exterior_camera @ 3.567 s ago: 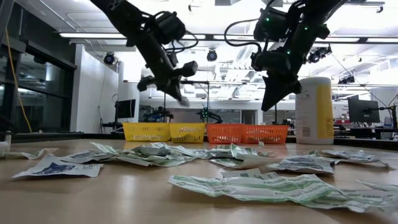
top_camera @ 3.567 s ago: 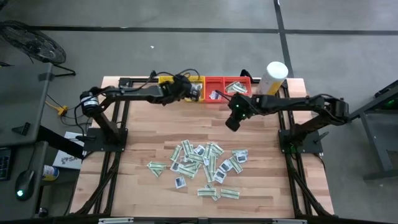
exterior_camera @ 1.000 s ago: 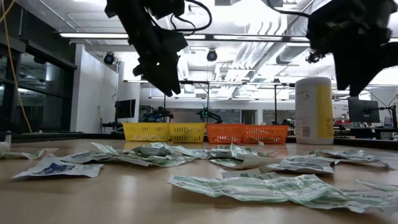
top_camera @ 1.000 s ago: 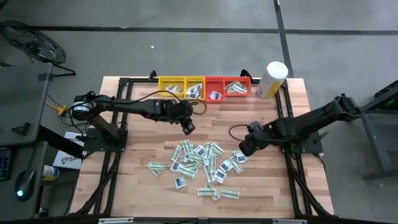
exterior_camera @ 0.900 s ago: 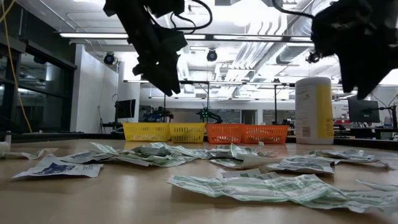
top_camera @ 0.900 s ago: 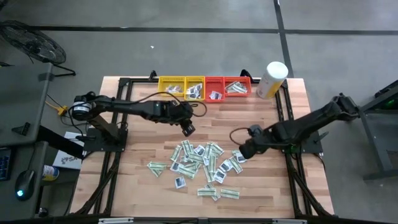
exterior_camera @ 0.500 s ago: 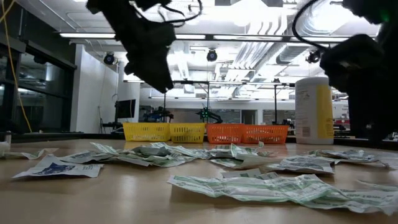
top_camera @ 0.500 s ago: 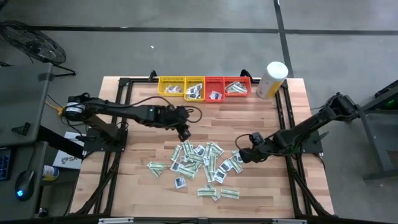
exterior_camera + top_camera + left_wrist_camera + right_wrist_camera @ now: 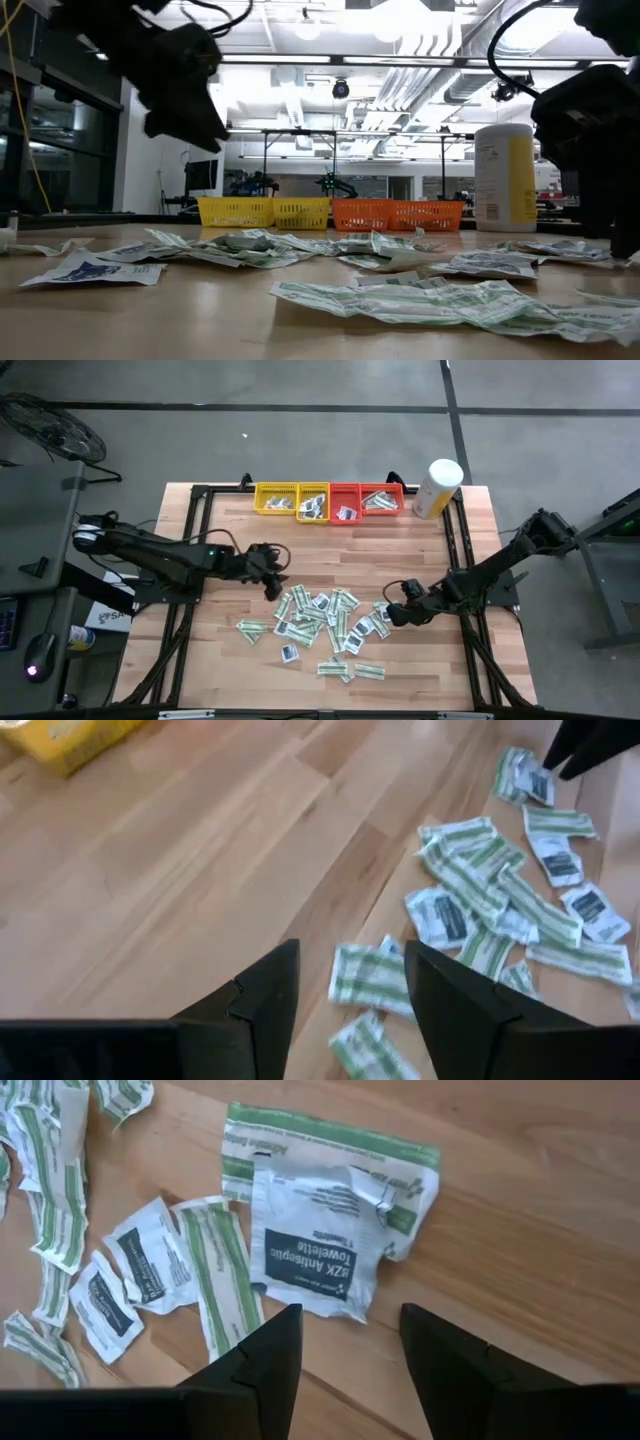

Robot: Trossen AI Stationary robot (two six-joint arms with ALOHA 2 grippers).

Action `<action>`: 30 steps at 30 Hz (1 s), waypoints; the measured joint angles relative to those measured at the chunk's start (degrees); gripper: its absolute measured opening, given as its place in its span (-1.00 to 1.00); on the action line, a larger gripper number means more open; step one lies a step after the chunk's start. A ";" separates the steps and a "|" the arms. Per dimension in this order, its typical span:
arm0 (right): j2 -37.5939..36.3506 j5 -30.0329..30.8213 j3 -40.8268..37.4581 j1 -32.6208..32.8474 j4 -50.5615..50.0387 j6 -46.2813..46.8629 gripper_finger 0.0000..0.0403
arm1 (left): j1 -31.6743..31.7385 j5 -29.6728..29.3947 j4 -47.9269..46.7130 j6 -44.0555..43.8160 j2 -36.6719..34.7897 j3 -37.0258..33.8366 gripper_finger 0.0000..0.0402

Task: Pick & Place First Aid Supplies
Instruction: Put the gray packet into the middle yellow bin

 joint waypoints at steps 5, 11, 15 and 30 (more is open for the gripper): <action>2.01 0.54 0.27 -0.24 1.06 -0.09 -0.18 | -1.26 -0.95 0.45 -1.79 -2.16 -2.99 -0.11; 3.28 2.03 0.16 -1.18 3.14 -1.16 -0.18 | -1.20 -0.97 1.23 -2.61 -2.14 -3.41 -0.11; 3.48 2.59 0.06 -1.88 4.06 -1.58 -0.18 | -1.20 -1.02 2.20 -2.31 -2.09 -3.41 -0.11; 5.66 2.99 0.04 -2.34 3.30 1.48 -0.70 | -1.18 -1.08 2.05 -2.18 -2.09 -3.41 -0.11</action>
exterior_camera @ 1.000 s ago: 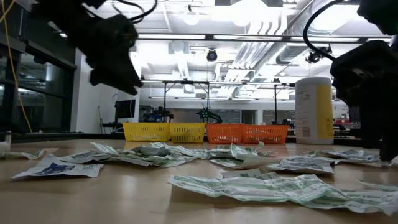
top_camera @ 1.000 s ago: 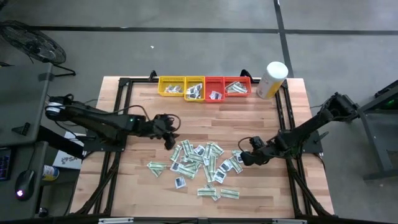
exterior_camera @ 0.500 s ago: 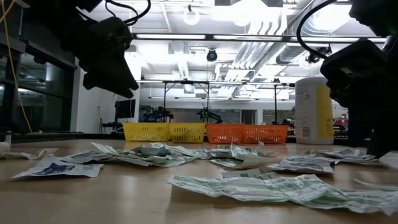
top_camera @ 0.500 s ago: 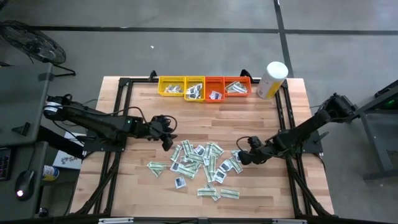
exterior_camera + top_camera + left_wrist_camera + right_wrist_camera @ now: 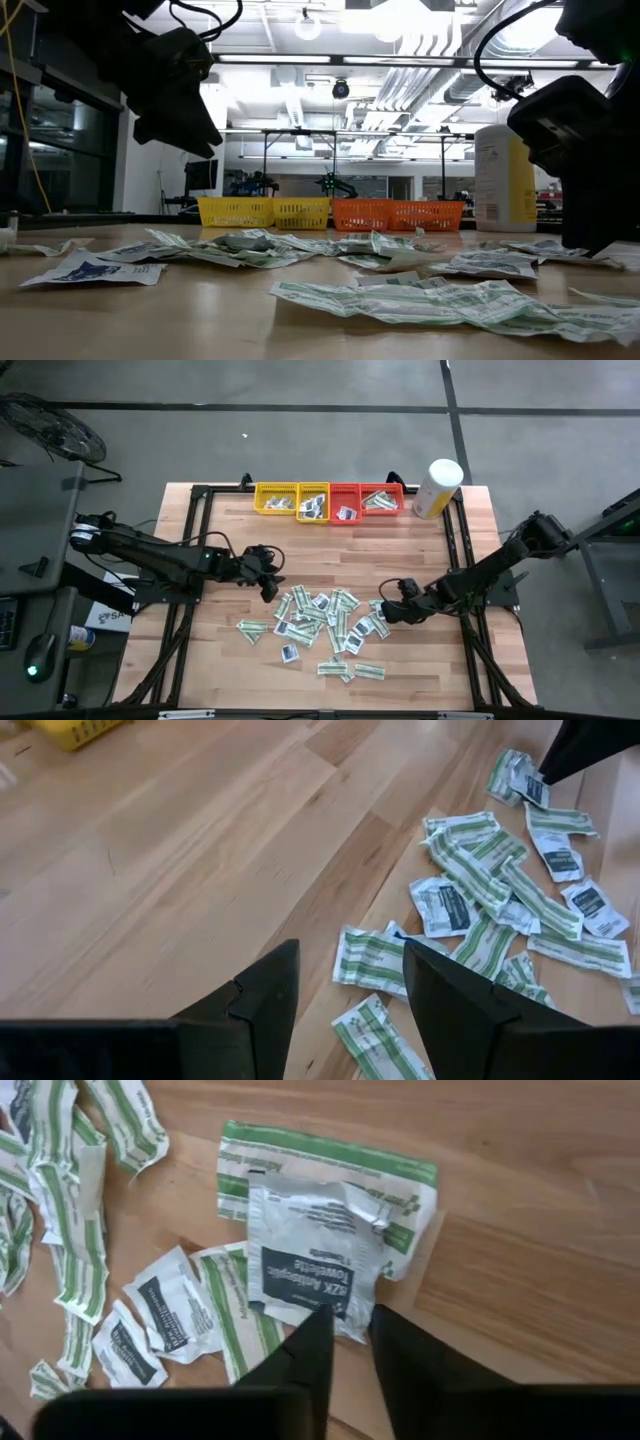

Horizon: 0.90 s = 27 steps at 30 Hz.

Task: Pick & Place First Aid Supplies
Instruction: Put the gray packet into the middle yellow bin

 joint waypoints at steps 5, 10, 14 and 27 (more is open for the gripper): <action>0.06 0.11 -0.05 0.00 -0.54 0.01 -0.96 | 0.00 0.02 0.02 -0.38 0.00 0.00 -0.11; 0.08 0.46 -0.05 0.00 -0.45 0.15 -0.98 | 0.00 0.02 0.02 -0.39 0.01 0.00 -0.11; 0.13 0.50 0.99 0.00 -0.53 -0.32 -0.99 | 0.00 -0.77 -0.02 -0.18 -1.69 0.00 -0.11; 0.27 8.77 13.90 -1.19 -9.19 -10.26 -1.00 | 0.00 -3.26 -0.48 7.43 -13.08 0.09 -0.11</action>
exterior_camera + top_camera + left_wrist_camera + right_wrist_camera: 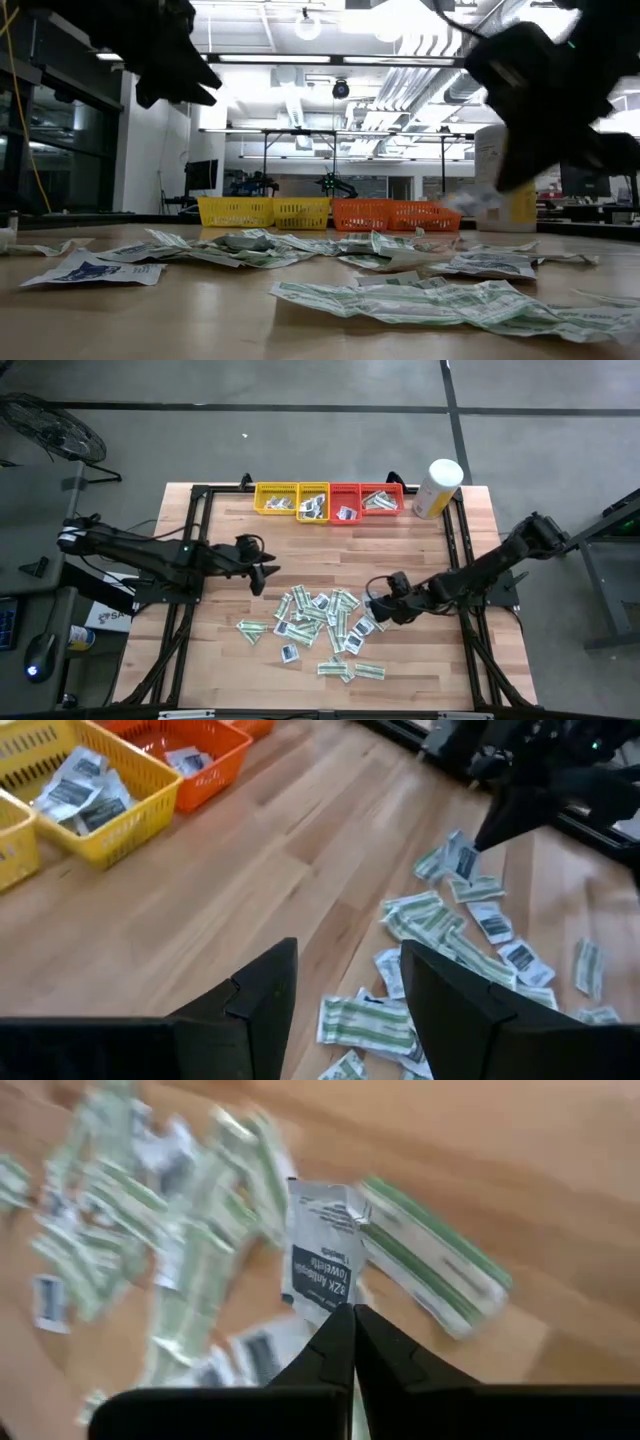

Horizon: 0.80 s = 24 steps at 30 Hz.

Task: Pick & Place First Aid Supplies
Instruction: Put the gray packet into the middle yellow bin

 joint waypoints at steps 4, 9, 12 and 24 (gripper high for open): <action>-0.04 2.48 6.09 -1.87 -4.69 -6.21 -1.00 | -0.09 0.18 0.99 1.13 -1.49 -0.54 -0.11; -0.13 5.99 14.61 -5.91 -10.44 -16.34 -1.00 | -2.04 0.02 7.00 0.99 -5.36 -6.62 -0.11; -0.19 6.35 18.87 -9.22 -11.01 -24.42 -1.00 | -3.65 -0.92 12.48 -0.51 -8.89 -11.15 -0.11; 0.55 -5.14 22.81 -27.05 -4.40 -53.59 -1.00 | -6.36 -4.82 20.30 -3.17 -23.10 -22.06 -0.11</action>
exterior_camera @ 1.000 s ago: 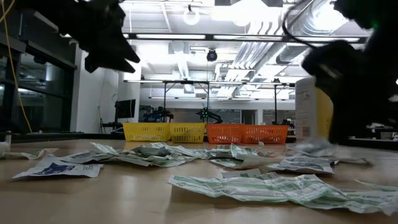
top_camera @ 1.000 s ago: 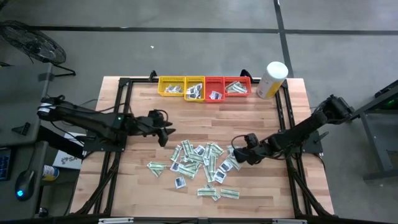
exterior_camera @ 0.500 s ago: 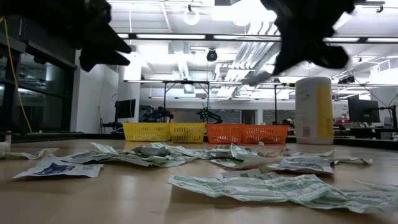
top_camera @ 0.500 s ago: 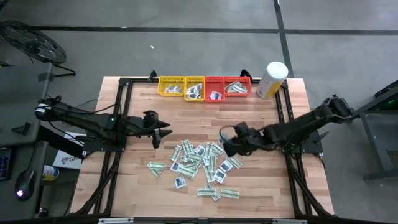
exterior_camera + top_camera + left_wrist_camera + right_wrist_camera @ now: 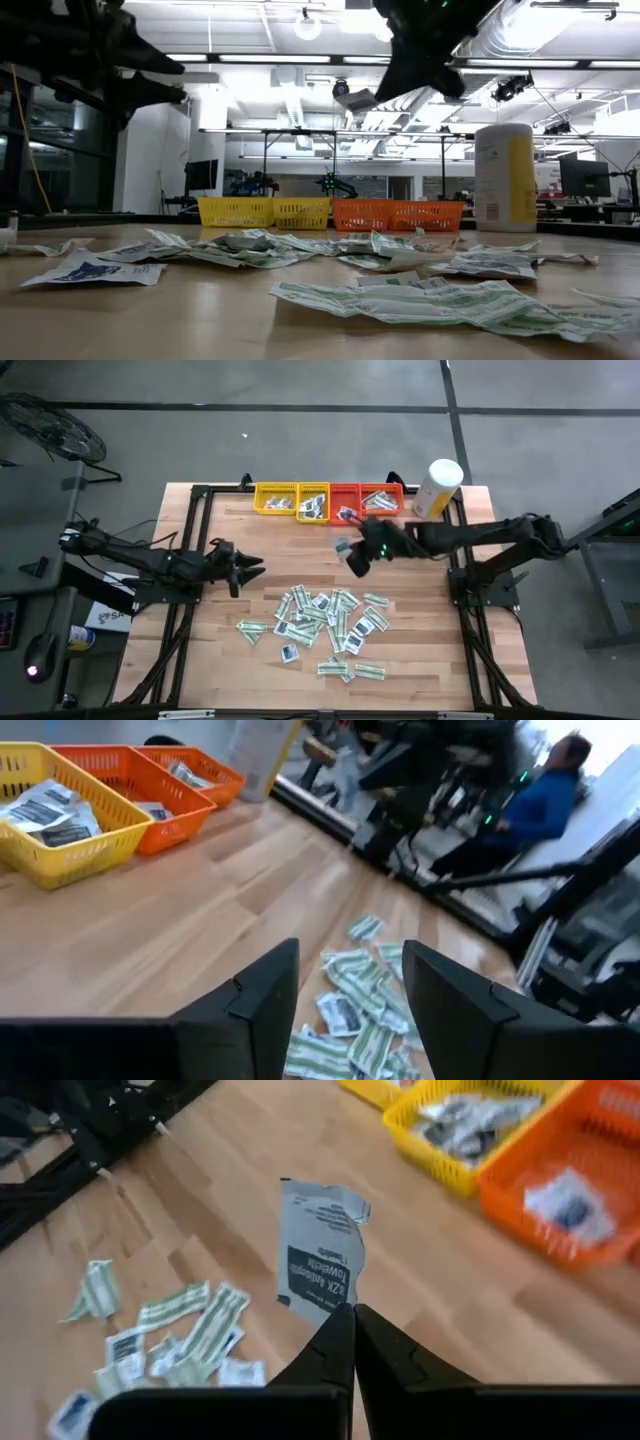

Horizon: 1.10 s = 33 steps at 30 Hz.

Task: Pick & Place First Aid Supplies
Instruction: Put the gray packet into the middle yellow bin

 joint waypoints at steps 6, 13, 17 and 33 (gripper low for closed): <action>4.42 -7.49 0.63 -8.09 9.44 -13.05 -1.00 | -0.02 -1.44 9.66 -2.10 -5.15 -6.36 -0.11; 15.06 -13.73 7.97 -15.70 14.65 -29.82 -1.00 | 0.00 -1.96 13.83 -1.88 -7.39 -8.00 -0.11; 22.75 -13.87 14.72 -18.81 13.46 -39.69 -1.00 | 0.00 -3.84 13.64 -2.92 -7.38 -8.00 -0.11; 38.07 -12.98 28.96 -27.09 8.72 -52.20 -1.00 | 0.00 -10.40 13.01 -4.94 -7.27 -8.00 -0.11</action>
